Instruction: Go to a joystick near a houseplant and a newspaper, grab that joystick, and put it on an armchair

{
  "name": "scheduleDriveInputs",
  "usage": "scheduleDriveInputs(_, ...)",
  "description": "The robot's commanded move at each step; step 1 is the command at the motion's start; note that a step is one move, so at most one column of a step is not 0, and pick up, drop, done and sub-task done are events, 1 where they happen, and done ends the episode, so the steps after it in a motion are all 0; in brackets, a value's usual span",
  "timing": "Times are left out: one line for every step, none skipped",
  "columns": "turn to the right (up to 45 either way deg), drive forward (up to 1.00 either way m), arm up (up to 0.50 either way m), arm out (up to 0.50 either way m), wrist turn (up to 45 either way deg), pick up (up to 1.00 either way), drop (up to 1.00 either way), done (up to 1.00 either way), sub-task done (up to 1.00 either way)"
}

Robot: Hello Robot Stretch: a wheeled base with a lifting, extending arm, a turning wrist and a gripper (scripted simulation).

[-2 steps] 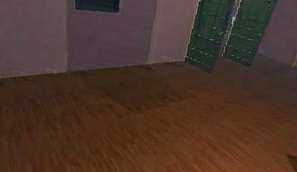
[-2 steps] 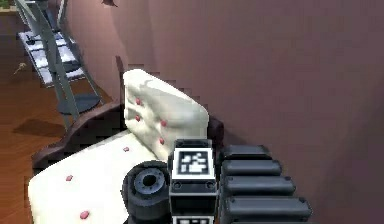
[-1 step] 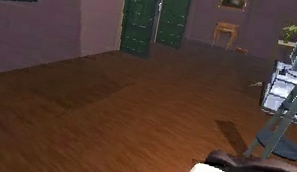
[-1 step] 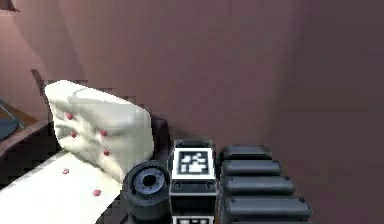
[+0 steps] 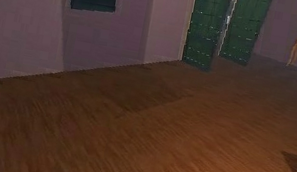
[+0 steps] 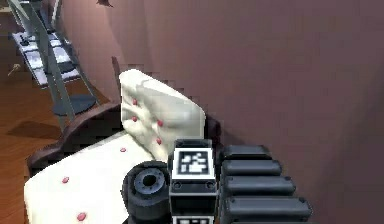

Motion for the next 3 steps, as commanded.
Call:
scheduleDriveInputs(15.0,0.0,0.0,0.0,0.0,0.0,0.0,0.0,0.0)
scheduleDriveInputs(30.0,0.0,0.0,0.0,0.0,0.0,0.0,0.0,0.0)
scheduleDriveInputs(3.0,0.0,0.0,0.0,0.0,0.0,0.0,0.0,0.0)
